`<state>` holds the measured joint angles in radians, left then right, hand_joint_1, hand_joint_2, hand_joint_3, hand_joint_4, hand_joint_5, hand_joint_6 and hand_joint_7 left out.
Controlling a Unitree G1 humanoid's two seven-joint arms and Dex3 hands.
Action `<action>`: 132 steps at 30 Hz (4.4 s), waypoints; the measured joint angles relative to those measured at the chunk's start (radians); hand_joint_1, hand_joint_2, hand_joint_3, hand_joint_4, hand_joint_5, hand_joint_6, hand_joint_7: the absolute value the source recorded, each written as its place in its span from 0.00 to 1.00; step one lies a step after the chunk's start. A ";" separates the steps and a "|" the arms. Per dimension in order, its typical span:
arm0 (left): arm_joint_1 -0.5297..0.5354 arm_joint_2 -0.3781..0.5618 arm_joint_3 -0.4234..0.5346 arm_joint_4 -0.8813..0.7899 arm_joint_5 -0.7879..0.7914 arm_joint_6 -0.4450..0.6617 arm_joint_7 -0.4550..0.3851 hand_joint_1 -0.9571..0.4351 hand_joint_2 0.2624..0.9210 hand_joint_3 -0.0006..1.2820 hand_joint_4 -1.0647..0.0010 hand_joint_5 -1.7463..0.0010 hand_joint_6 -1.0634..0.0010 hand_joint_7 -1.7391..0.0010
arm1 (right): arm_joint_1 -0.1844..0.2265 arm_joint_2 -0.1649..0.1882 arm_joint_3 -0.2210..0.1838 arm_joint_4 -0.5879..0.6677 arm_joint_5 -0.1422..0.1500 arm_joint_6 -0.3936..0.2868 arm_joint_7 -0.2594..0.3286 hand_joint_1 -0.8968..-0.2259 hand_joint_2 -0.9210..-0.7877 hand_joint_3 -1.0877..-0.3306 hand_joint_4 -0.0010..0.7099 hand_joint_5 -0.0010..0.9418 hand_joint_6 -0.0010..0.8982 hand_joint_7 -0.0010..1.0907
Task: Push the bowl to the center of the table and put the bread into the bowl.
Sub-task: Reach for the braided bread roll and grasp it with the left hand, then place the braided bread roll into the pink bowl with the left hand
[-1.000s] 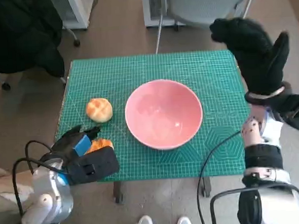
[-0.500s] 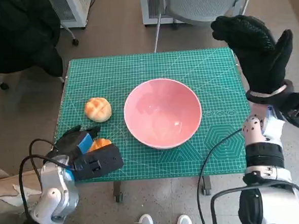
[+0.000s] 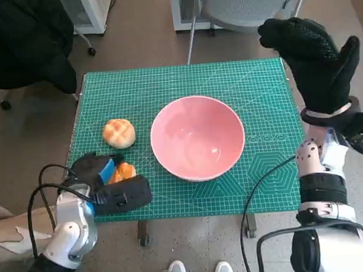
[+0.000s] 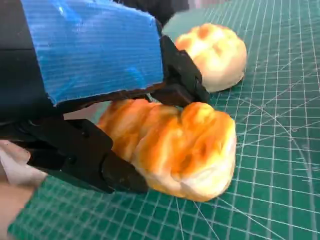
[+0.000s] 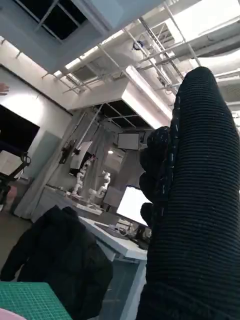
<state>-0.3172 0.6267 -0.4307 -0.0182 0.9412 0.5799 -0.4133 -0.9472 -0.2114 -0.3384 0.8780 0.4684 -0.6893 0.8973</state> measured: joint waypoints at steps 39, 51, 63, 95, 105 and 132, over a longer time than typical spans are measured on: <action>0.130 0.015 0.268 -0.520 0.001 -0.126 -0.119 0.69 0.95 0.04 0.27 0.31 0.29 0.49 | 0.007 -0.003 0.002 0.003 0.000 0.002 0.004 0.31 0.00 0.29 0.36 0.00 0.35 0.01; 0.044 0.022 0.403 -0.609 -0.095 -0.239 -0.124 0.69 0.91 0.04 0.19 0.40 0.29 0.44 | 0.007 -0.003 0.005 0.004 0.000 0.002 0.004 0.31 0.00 0.28 0.36 0.00 0.35 0.01; -0.149 0.001 0.373 -0.508 -0.110 -0.359 -0.044 0.69 0.90 0.03 0.19 0.38 0.24 0.51 | 0.006 -0.001 0.007 0.006 0.003 0.006 0.006 0.29 0.00 0.28 0.36 0.00 0.36 0.01; -0.655 -0.278 0.030 0.291 -0.087 -0.652 0.136 0.69 1.00 0.12 0.45 0.23 0.49 0.31 | 0.012 0.007 0.010 -0.018 0.009 0.011 0.023 0.29 0.00 0.28 0.35 0.00 0.34 0.00; -0.667 -0.321 -0.026 0.399 -0.057 -0.610 0.150 0.69 0.83 0.31 0.51 0.17 0.52 0.27 | 0.022 -0.004 0.008 -0.027 0.009 0.011 0.013 0.28 0.00 0.29 0.36 0.00 0.35 0.00; -0.676 -0.284 -0.028 0.516 -0.120 -0.652 0.169 0.40 0.92 0.00 0.75 1.00 0.76 0.79 | 0.024 -0.005 0.011 -0.021 -0.001 -0.007 -0.018 0.27 0.00 0.30 0.36 0.00 0.35 0.00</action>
<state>-0.9931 0.3425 -0.4584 0.4974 0.8213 -0.0720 -0.2445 -0.9231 -0.2162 -0.3274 0.8569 0.4674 -0.6962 0.8798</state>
